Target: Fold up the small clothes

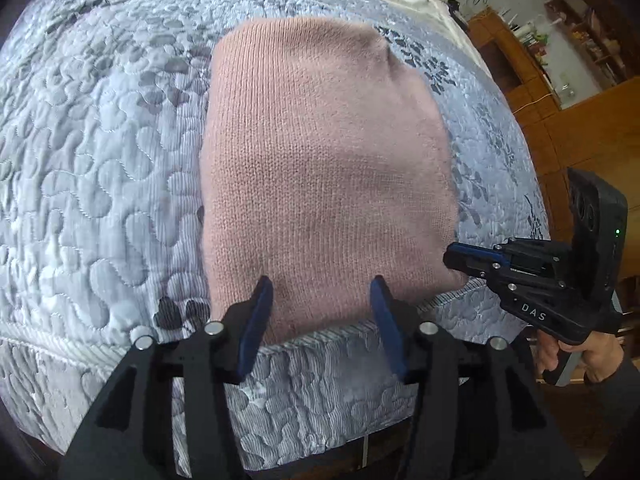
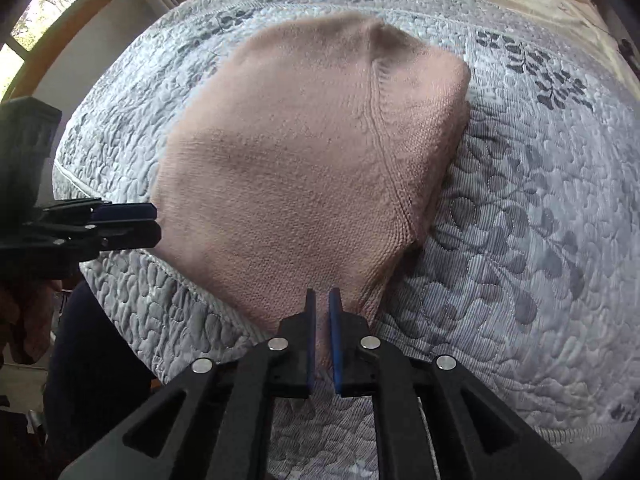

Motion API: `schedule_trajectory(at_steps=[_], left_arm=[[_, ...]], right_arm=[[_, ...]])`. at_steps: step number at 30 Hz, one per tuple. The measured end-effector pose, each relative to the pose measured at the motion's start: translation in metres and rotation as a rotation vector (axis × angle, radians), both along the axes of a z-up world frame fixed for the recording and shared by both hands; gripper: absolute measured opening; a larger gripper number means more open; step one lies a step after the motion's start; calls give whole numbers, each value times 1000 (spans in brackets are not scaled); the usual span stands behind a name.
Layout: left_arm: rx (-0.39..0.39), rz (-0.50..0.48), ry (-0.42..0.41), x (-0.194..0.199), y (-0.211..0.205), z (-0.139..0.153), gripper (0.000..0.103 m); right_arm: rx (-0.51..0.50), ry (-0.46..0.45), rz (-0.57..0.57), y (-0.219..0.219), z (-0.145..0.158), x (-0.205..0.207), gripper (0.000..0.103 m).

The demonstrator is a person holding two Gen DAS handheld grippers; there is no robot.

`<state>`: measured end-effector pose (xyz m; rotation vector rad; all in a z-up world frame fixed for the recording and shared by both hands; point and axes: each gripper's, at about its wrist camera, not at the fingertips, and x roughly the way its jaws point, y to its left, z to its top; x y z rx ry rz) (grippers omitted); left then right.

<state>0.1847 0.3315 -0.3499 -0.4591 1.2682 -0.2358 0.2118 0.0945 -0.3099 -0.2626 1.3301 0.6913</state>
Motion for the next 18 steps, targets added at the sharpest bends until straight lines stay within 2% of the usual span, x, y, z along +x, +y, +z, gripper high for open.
schedule_trajectory(at_steps=[1,3,4,5,7,8,12,15,18], left_arm=[[40,12,-15,-8,-1,10,66],[118,36,-51,-27,-6,36,75],[169,55,-78,-38,-8,51,83],[221,76,-108,-50,-9,67,90],[293,96,-149,-74,-15,95,92],[314,96,-151,-85,-19,107,96],[408,118,-149,-130,-32,154,98],[440,150,-188,-166,-40,193,99],[464,168,-215,-195,-43,228,100]], right_arm=[[2,-21,-1,-1,11,-6,9],[6,-62,-21,-5,32,-21,31],[2,-92,-40,-6,44,-29,59],[2,-127,-67,-10,57,-40,81],[21,-180,-108,-15,81,-60,94],[13,-202,-126,-18,92,-71,98],[-79,-365,-173,-19,147,-120,99],[-209,-479,-206,-19,185,-150,99],[-180,-505,-245,-30,224,-177,99]])
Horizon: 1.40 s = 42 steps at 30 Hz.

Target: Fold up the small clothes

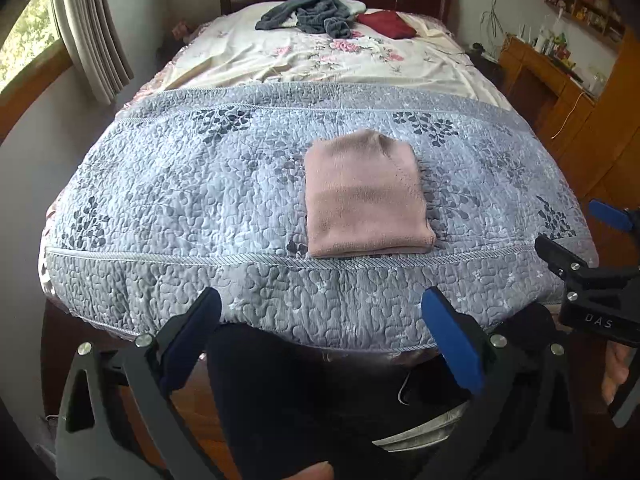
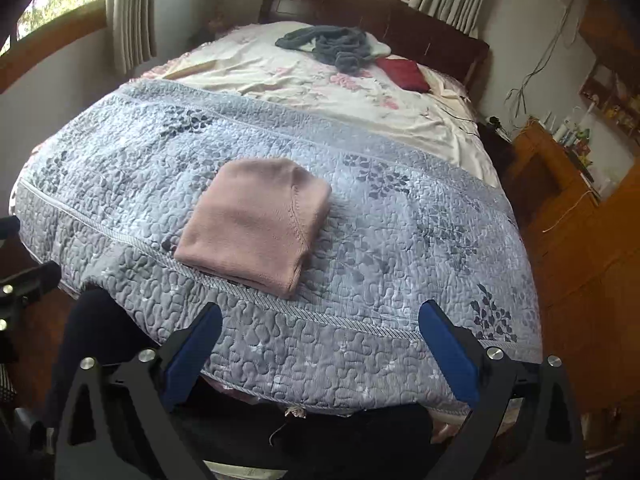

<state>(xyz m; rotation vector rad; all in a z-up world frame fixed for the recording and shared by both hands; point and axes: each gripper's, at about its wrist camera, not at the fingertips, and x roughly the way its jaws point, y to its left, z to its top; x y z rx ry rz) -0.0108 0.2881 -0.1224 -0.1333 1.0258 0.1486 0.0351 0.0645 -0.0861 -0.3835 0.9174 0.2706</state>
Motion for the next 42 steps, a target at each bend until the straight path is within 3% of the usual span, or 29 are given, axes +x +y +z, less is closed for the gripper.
schedule_trajectory(at_steps=[3,6,9,16,42], left_arm=[[-7,18,21,-20,-1,25,100],[-24,8,-11,-41,-7,53,100],[18,28,-36,-56,-14,74,99],[31,27,-74,-79,-26,100,99],[11,30,-23,-71,-28,83,99]], right_arm=[[50,44,-6,-7,27,-15,99],[56,9,-23,-9,54,-34,99],[97,32,-28,-14,75,-49,99],[91,-62,-53,-20,111,-87,99],[120,-25,-52,-19,98,-81,99]])
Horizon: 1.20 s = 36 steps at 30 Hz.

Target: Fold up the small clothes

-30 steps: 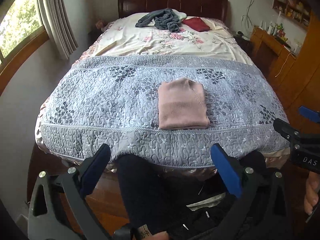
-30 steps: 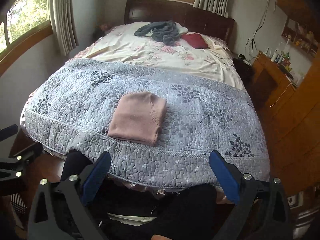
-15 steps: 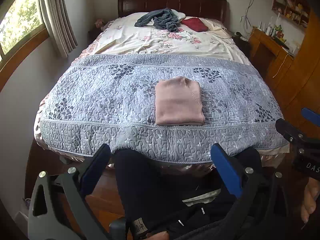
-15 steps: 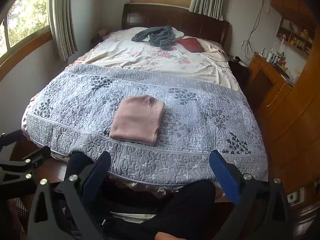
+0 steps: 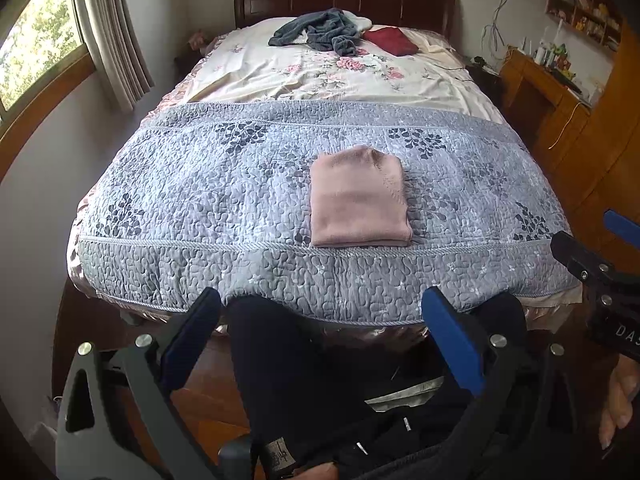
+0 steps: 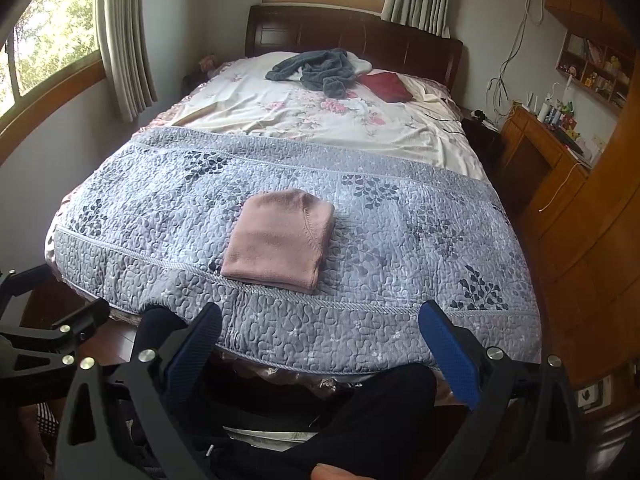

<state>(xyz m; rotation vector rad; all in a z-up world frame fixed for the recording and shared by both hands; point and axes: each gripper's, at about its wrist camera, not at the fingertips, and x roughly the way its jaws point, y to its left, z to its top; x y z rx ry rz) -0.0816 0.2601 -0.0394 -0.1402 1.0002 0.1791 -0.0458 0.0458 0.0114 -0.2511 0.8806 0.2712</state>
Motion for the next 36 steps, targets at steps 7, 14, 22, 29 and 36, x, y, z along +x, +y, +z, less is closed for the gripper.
schedule_trajectory(at_steps=[7,14,22,29,36], left_arm=[[7,13,-8,1,4,3,99],[11,20,-11,1,5,5,99],[12,26,-14,2,6,7,99],[11,25,-14,4,6,8,99],[12,26,-18,6,6,10,99]], right_arm=[[0,0,5,0,-2,0,99],[4,11,13,5,-8,-1,99],[0,6,23,8,-6,-2,99],[-3,7,32,11,-7,0,99],[8,8,31,10,-8,2,99]])
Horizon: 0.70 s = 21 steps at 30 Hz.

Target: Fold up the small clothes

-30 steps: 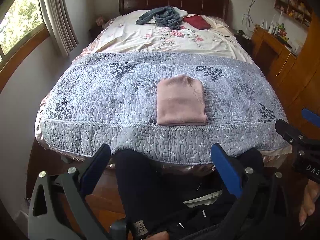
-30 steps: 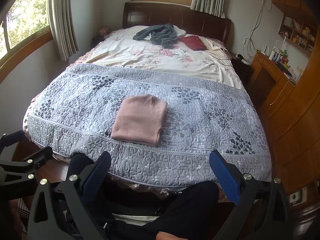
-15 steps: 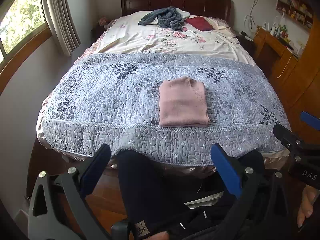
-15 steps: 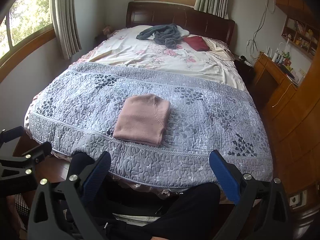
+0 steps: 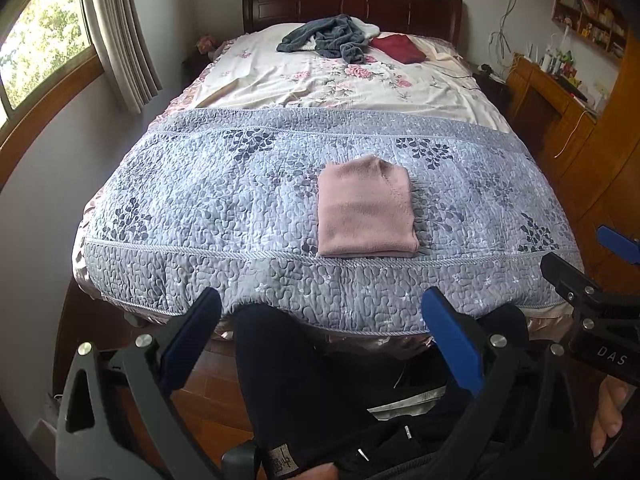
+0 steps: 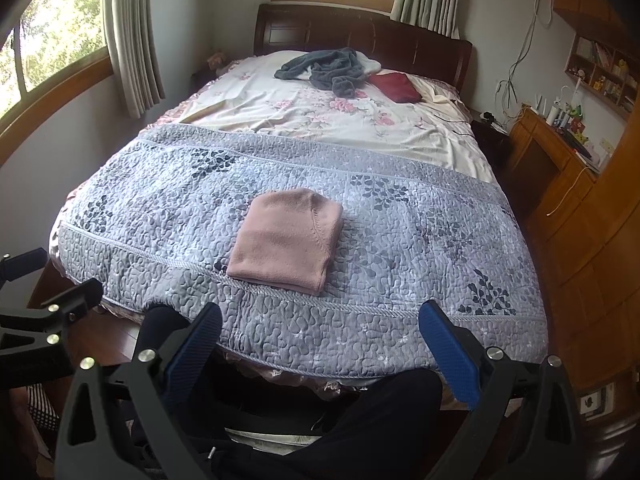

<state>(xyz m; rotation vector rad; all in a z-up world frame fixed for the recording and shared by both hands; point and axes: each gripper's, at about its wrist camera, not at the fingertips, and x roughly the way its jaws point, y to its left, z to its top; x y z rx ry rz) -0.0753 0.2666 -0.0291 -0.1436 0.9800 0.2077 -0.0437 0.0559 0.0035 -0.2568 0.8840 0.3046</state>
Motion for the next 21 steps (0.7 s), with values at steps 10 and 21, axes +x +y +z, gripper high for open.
schedule_trajectory(at_steps=[10,21], left_arm=[[0,6,1,1,1,1,99],[1,9,14,4,0,-3,99]], right_arm=[[14,5,4,-2,2,4,99],[14,16,1,-2,-1,8,99]])
